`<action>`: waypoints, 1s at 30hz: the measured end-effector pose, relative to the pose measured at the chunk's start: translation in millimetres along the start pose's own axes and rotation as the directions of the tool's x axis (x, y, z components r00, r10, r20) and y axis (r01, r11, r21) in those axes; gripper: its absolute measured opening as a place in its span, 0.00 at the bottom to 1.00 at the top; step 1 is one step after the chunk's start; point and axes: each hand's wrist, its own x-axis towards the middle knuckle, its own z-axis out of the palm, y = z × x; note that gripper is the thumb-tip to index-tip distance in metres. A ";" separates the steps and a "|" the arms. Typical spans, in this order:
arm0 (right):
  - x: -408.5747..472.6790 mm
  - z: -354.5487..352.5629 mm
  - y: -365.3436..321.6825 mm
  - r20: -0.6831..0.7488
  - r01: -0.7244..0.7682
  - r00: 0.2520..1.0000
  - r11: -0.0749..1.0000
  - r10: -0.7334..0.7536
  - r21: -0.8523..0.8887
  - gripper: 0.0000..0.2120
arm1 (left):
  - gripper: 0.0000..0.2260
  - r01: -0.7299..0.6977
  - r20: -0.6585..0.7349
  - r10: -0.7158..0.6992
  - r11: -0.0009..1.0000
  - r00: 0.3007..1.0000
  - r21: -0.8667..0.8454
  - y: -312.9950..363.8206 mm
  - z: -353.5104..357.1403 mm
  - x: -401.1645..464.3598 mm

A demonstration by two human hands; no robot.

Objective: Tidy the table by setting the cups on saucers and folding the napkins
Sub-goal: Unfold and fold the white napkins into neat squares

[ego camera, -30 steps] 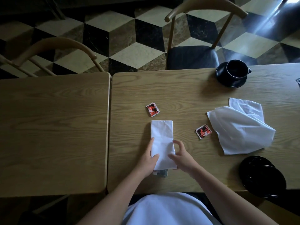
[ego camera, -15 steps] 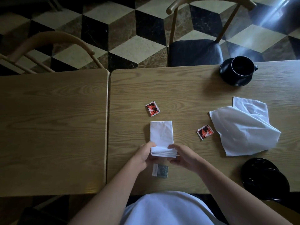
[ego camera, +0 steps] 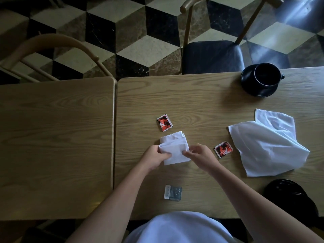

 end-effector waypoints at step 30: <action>26.2 21.0 10.2 -0.199 -0.104 0.979 0.950 0.046 -0.293 0.18 | 0.13 0.129 -0.494 -0.043 0.981 0.868 0.142 -1.0 31.3 14.8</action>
